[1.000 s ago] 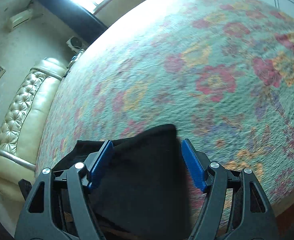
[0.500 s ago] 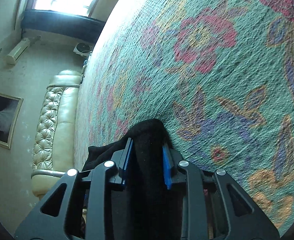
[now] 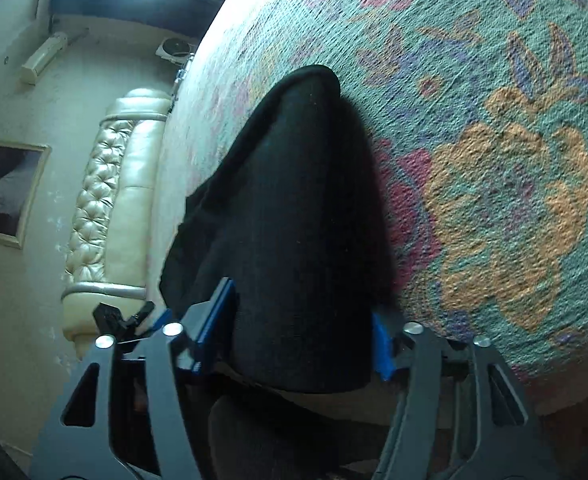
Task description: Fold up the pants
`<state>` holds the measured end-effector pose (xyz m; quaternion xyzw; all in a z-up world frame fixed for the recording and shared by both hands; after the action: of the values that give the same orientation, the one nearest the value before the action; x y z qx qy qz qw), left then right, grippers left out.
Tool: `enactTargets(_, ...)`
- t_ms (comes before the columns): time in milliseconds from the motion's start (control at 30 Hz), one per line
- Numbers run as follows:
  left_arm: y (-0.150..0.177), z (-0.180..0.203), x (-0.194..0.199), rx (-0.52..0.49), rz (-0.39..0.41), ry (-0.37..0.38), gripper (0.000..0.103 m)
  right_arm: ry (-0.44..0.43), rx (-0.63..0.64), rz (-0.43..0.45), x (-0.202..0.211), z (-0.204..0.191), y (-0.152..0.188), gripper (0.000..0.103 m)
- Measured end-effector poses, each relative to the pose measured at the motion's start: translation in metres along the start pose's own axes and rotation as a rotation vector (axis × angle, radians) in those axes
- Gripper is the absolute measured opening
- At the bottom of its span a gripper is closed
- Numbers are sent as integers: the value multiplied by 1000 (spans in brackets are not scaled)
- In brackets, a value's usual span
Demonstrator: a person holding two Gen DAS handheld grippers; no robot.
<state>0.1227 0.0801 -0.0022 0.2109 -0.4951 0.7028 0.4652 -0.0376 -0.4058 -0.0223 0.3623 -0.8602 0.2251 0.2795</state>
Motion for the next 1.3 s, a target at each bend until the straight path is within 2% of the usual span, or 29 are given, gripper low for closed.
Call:
enactTargets(33,0,0,0,1,0,2,97,7,17,-3,1,0,1,31)
enactTargets(67,0,-1,0,1,-1,3,97,8,22,-2,2,2,0,28)
enactTargets(200,-1,-3,3,9,2,20,97,-3,52,-6,8,9,0,28)
enactTargets(300,-4,-5,10,22,12,56,97,-11,2,14,15,9,-3,36)
enactTargets(333,-6,-6,14,25,19,76,97,8,-11,36,18,6,-5,42)
enactTargets(500,-31,-25,50,73,116,186,97,201,85,242,60,-26,-10,60)
enactTargets(567,-42,-43,63,111,143,230,97,215,122,304,70,-45,-8,65)
enactTargets(667,-52,-82,74,173,153,238,97,189,164,342,69,-78,2,69)
enactTargets(733,-52,-113,75,233,133,251,97,143,194,320,58,-98,9,70)
enactTargets(833,-42,-157,66,377,99,284,97,101,235,244,27,-122,26,71)
enactTargets(967,-23,-188,45,517,46,345,97,95,269,99,-13,-135,50,71)
enactTargets(1033,-22,-187,42,494,46,358,97,98,282,62,-20,-137,57,71)
enactTargets(1200,-21,-160,34,384,-1,402,97,100,258,37,-23,-131,63,71)
enactTargets(1300,-19,-147,30,375,-18,512,97,87,229,18,-27,-129,65,71)
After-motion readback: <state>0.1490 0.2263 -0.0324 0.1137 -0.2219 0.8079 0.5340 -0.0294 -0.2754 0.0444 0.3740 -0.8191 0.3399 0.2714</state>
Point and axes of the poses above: each gripper's, at about its wrist camera, not at the fingertips, and x roughly against the way its jaws point, z to its right, y to its underside, the point moved 2 cm from there along -x, roughly the way its jaws point, and after that the axes turned 7 degrees about z, right-handed, at the moved point
